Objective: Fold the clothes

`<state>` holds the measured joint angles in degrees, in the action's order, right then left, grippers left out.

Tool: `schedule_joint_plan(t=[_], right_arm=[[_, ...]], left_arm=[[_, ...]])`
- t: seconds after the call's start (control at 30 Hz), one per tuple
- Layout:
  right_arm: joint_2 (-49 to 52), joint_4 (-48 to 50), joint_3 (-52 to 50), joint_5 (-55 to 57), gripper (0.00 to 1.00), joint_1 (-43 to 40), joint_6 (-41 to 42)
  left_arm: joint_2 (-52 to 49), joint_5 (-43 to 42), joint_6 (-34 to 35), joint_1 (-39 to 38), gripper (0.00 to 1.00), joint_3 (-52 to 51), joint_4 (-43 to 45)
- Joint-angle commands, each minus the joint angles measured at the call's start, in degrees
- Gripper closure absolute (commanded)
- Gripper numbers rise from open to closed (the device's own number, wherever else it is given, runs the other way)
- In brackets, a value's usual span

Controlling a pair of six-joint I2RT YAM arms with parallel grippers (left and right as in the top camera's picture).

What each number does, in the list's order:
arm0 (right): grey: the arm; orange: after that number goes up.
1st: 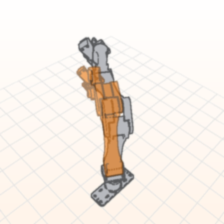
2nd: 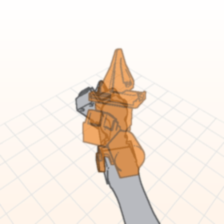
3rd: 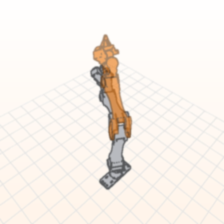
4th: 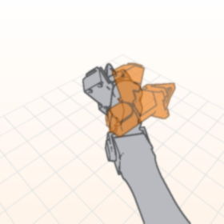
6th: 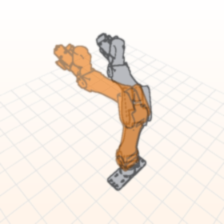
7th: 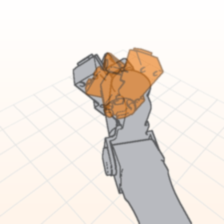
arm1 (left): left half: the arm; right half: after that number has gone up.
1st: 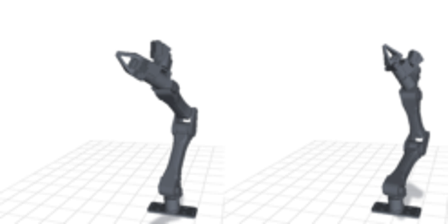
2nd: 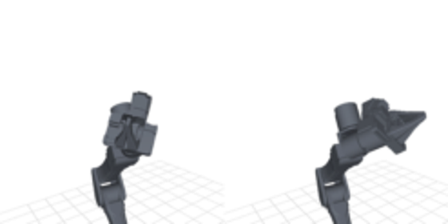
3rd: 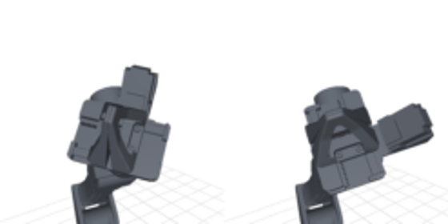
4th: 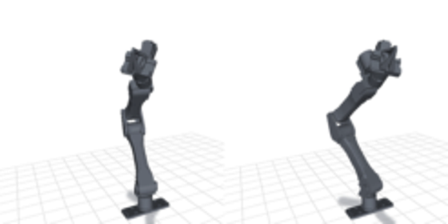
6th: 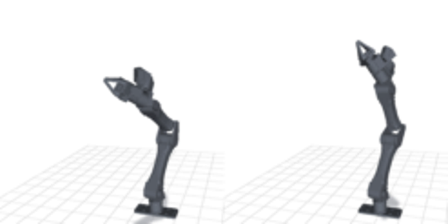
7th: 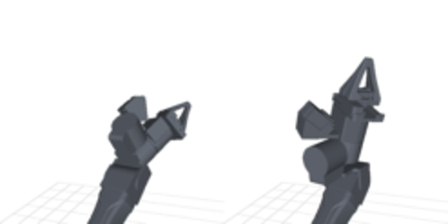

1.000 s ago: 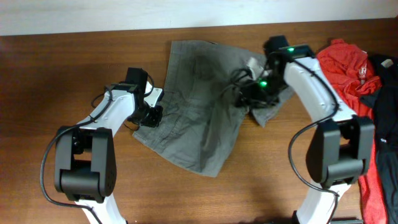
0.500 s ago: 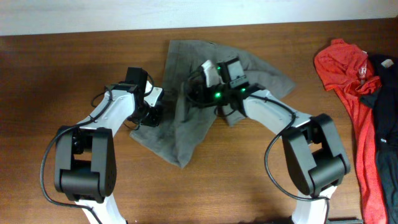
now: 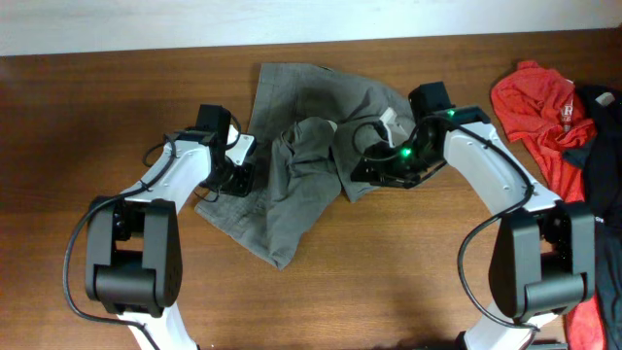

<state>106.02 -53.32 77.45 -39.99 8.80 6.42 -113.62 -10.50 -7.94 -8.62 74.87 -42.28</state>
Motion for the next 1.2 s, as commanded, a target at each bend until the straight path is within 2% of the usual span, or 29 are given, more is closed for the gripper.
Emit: schedule_joint_plan(t=[0.0,0.07,0.13,0.17,0.23,0.3,0.43,0.5,0.53,0.6,0.7,0.77,0.87,0.9,0.97,1.07,1.1,1.17], right_arm=[[-0.2,4.0,-5.1,0.3,0.4,4.8,1.9],[0.3,9.2,-8.7,1.2,0.34,7.9,8.4],[0.6,14.7,-11.3,1.2,0.34,10.1,11.6],[0.6,20.6,-13.1,1.2,0.34,12.0,15.0],[0.7,25.6,-14.1,2.2,0.29,13.8,19.3],[0.7,26.1,-14.2,4.3,0.24,15.2,22.3],[0.7,26.1,-14.2,9.0,0.25,17.8,23.1],[0.9,26.0,-14.2,9.9,0.35,18.4,23.1],[1.2,25.9,-14.2,10.5,0.55,18.8,23.3],[1.2,25.3,-14.2,11.3,0.78,18.9,23.2],[0.0,23.1,-14.1,11.9,0.96,17.6,21.6],[-1.5,19.8,-13.7,12.2,0.96,15.9,19.3],[-6.4,9.1,-11.8,14.0,0.96,12.0,12.7],[-9.9,2.1,-11.2,18.8,0.96,10.2,10.8],[-13.5,-3.8,-11.1,22.4,0.96,8.7,8.9],[-16.2,-9.1,-11.1,22.7,0.96,8.4,7.3],[-16.8,-10.9,-11.1,22.7,0.91,8.4,7.3],[-17.2,-13.6,-11.1,22.7,0.58,8.4,7.3]], left_arm=[[-0.5,-0.1,-0.8,-0.2,0.69,-0.2,0.6],[-0.5,-0.2,-0.8,-0.2,0.68,-0.2,0.5],[-0.5,-0.1,-0.8,-0.2,0.66,-0.2,0.5],[-0.5,-0.1,-0.8,-0.2,0.65,-0.2,0.5],[-0.5,-0.1,-0.8,-0.2,0.65,-0.2,0.5],[-0.5,-0.1,-0.8,-0.2,0.63,-0.2,0.5],[-0.5,-0.1,-0.8,-0.2,0.6,-0.2,0.6],[-0.5,-0.2,-0.8,-0.2,0.6,-0.2,0.7],[-0.5,-0.1,-0.8,-0.2,0.59,-0.2,0.6],[-0.5,-0.1,-0.8,-0.2,0.59,-0.2,0.5],[-0.5,-0.2,-0.8,-0.2,0.59,-0.2,0.1],[-0.5,-0.1,-0.8,-0.2,0.59,-0.2,0.0],[-0.5,0.6,-0.8,-0.2,0.59,-0.2,0.1],[-0.5,1.6,-0.8,-0.2,0.59,-0.2,0.1],[-0.5,1.6,-0.8,-0.2,0.59,-0.2,0.3],[-0.5,1.6,-0.8,-0.2,0.59,-0.2,0.3],[-0.5,1.6,-0.8,-0.2,0.58,-0.2,0.3],[-0.5,1.6,-0.8,-0.2,0.58,-0.2,0.3]])
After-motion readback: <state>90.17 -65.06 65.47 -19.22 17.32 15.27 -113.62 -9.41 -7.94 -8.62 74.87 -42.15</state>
